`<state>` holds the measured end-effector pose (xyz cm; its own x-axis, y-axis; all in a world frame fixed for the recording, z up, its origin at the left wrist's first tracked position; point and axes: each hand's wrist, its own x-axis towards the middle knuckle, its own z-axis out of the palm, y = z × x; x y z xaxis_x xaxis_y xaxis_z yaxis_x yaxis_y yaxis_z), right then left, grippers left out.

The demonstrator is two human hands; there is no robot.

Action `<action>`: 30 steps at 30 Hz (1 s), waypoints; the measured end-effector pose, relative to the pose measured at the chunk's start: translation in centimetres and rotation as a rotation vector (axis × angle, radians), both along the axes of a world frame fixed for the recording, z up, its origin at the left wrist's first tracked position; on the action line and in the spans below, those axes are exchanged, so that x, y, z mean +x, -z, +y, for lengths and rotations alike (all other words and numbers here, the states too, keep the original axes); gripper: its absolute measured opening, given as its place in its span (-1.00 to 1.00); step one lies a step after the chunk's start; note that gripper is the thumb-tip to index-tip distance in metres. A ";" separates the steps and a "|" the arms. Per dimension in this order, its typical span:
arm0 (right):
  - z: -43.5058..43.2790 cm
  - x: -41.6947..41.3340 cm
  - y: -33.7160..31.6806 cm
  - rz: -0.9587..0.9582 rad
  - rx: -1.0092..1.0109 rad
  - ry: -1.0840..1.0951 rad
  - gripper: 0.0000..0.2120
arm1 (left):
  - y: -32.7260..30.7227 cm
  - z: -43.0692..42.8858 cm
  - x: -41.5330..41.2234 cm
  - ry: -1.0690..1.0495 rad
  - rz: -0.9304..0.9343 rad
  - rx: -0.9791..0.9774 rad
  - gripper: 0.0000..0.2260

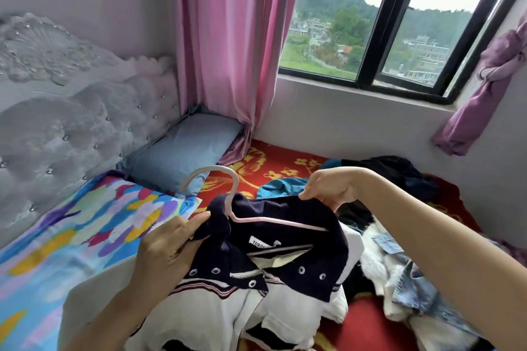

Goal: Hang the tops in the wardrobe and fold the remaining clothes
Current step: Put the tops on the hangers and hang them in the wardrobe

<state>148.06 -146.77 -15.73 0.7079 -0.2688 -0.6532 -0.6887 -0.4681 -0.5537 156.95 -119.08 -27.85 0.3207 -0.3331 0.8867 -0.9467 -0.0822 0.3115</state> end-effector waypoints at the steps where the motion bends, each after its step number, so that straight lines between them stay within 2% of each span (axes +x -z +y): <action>1: -0.3 0.2 -0.1 -0.074 0.079 0.128 -0.81 | 0.1 0.1 -0.1 -0.002 -0.005 0.002 -0.74; 3: -0.8 0.3 0.1 -0.179 0.186 0.344 -0.81 | 0.5 0.5 -0.3 0.001 -0.020 0.015 -0.75; 5: -0.2 1.0 0.5 -0.200 0.258 0.425 -0.82 | 0.8 0.9 -0.3 -0.005 -0.022 0.030 -0.75; 8: 1.5 2.0 0.4 -0.216 0.344 0.339 -0.82 | 1.1 0.7 -0.5 0.037 0.034 0.083 -0.74; 11: 2.5 1.9 0.1 -0.235 0.301 0.135 -0.88 | 0.7 1.3 -0.7 0.014 0.254 0.065 -0.67; 14: 1.2 0.0 1.1 -0.134 0.170 0.074 -0.80 | -0.1 2.5 -1.5 0.029 0.569 -0.071 -0.72; 16: 0.5 -0.7 2.5 -0.172 -0.040 0.045 -0.79 | 0.2 2.6 -1.8 0.034 0.664 -0.091 -0.50; 17: 0.5 -0.7 3.0 -0.235 -0.193 0.000 -0.81 | 0.5 2.7 -1.9 0.039 0.728 -0.082 -0.43; 18: 0.7 -0.6 3.5 -0.325 -0.351 -0.052 -0.85 | 0.6 2.6 -1.8 0.050 0.795 -0.069 -0.45; 20: 2.2 -0.5 3.5 -0.559 -0.563 -0.194 -0.88 | 0.8 2.6 -1.5 0.121 0.905 -0.078 -0.66; 22: 5.2 -0.7 2.5 -0.617 -0.494 -0.407 -0.82 | 0.8 2.4 -1.1 0.178 0.990 -0.110 -0.68; 25: 9.4 -0.4 2.5 -0.386 -0.424 -0.682 -0.75 | 0.7 1.9 -1.2 0.205 1.013 -0.082 -0.67; 27: 10.3 0.2 3.2 -0.400 -0.475 -0.675 -0.77 | 0.7 2.2 -0.8 0.244 1.018 -0.065 -0.74; 30: 9.2 0.3 2.4 -0.492 -0.516 -0.539 -0.56 | 0.0 4.6 0.7 0.285 1.004 0.014 -0.75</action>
<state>148.33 -137.53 -18.15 0.9912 0.0055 -0.1320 -0.0427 -0.9321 -0.3596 157.66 -114.51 -27.89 0.8160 -0.5205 0.2513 -0.2379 0.0939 0.9667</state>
